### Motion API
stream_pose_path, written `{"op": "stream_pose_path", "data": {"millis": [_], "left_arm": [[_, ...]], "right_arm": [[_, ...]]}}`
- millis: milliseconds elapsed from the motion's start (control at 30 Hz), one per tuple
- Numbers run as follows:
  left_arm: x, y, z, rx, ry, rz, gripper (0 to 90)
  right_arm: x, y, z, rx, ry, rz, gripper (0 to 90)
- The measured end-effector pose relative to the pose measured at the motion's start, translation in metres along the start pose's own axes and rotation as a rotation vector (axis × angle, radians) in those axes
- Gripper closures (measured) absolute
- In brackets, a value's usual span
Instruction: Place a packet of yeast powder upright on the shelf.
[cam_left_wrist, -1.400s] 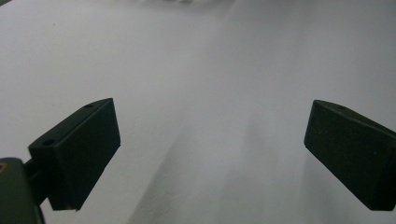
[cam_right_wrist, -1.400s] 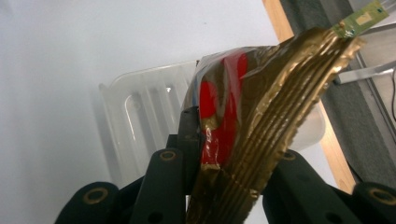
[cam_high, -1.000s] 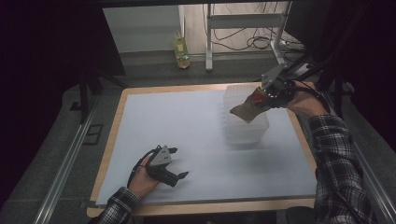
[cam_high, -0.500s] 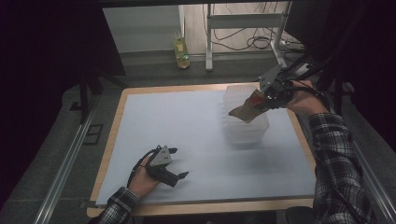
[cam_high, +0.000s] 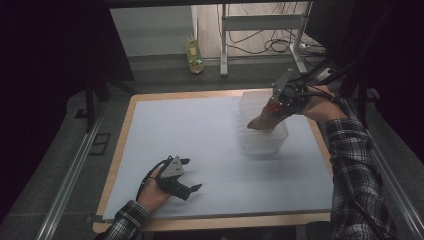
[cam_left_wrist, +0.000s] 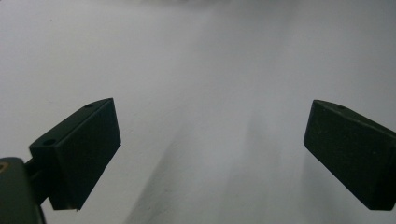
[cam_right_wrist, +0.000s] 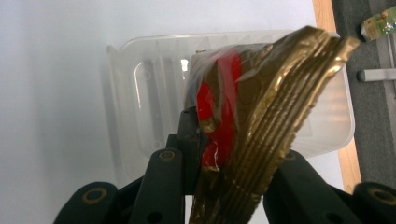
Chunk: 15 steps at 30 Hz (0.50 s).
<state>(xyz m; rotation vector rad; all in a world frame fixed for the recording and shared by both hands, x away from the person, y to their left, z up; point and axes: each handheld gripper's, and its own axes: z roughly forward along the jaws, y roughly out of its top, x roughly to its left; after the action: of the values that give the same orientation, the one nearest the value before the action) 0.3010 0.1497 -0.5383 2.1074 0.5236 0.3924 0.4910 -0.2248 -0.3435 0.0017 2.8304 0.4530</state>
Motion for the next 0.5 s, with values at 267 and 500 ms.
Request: {"op": "stream_pose_path", "data": {"millis": [267,500], "left_arm": [[0.0,0.0,0.0,0.002,0.0,0.001,3.8],[0.0,0.0,0.001,0.008,0.0,0.005,3.8]], "right_arm": [[-0.008,-0.001,0.013,-0.055,-0.002,0.12,70.7],[-0.011,0.005,0.023,-0.097,0.014,0.159,69.8]]}}
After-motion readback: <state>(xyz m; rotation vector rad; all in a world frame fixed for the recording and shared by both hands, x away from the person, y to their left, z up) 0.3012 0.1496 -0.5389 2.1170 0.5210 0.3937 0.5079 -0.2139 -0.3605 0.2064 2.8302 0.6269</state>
